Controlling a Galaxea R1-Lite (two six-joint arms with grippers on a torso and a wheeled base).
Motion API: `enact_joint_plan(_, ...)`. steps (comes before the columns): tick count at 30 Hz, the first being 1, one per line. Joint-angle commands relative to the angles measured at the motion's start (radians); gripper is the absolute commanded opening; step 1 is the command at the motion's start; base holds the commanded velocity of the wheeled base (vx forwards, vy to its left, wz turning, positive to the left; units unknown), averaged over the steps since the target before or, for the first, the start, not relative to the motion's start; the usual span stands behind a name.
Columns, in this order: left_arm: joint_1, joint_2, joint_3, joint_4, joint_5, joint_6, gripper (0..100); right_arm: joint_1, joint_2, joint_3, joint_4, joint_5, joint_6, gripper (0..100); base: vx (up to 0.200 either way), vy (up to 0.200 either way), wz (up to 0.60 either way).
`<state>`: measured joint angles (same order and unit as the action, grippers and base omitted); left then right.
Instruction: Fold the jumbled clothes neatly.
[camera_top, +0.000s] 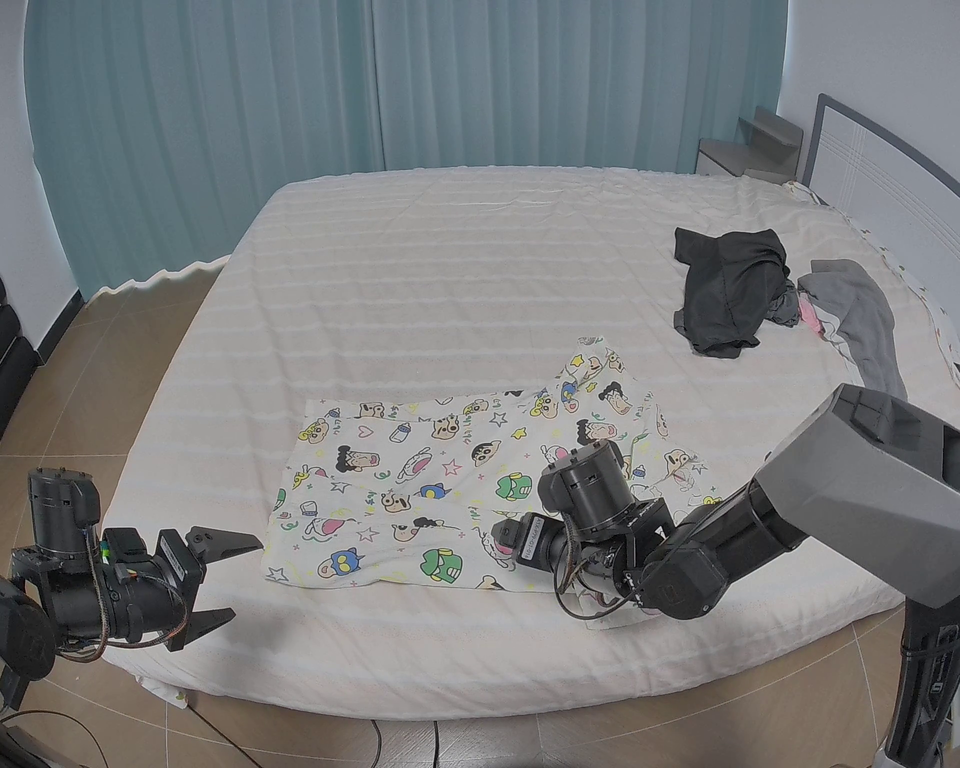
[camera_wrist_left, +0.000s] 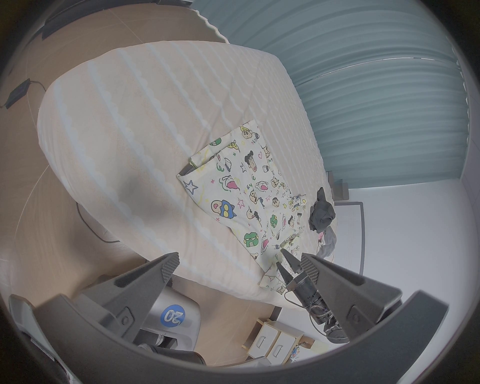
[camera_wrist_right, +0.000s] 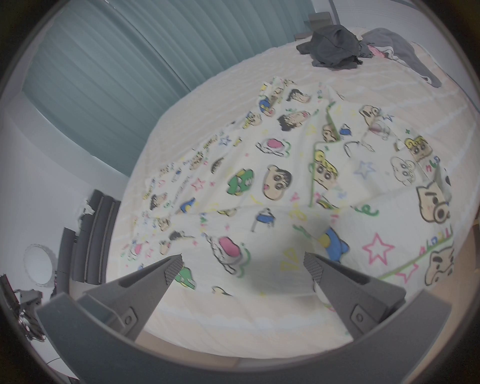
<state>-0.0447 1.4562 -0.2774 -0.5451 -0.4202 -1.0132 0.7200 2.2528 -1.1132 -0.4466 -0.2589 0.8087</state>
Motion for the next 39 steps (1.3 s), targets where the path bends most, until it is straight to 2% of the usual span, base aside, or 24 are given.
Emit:
enact_joint_plan(1, 0.000, 0.001, 0.000, -0.001, 0.000, -0.001, 100, 0.024, 0.008, -0.008, 0.055, 0.000, 0.009, 100, 0.000, 0.000, 0.00)
enact_joint_plan(12, 0.000, 0.001, 0.000, -0.001, 0.000, -0.001, 100, 0.010, 0.067, -0.070, 0.112, -0.014, 0.009, 100, 0.000, 0.000, 0.00)
enact_joint_plan(16, 0.000, 0.001, 0.000, -0.003, 0.000, -0.001, 100, -0.002, 0.096, -0.126, 0.124, -0.060, 0.004, 100, 0.000, 0.000, 0.00)
enact_joint_plan(24, 0.000, 0.021, 0.026, -0.068, 0.005, -0.001, 100, -0.022, 0.110, -0.194, 0.177, -0.075, 0.001, 100, 0.000, 0.000, 0.00)
enact_joint_plan(27, 0.000, 0.030, 0.037, -0.096, 0.008, -0.001, 100, -0.053, 0.142, -0.261, 0.184, -0.108, -0.026, 100, 0.000, 0.000, 0.00)
enact_joint_plan(39, 0.000, 0.030, 0.037, -0.098, 0.008, -0.001, 100, -0.080, 0.105, -0.292, 0.178, -0.105, -0.020, 100, 0.000, 0.000, 0.00)
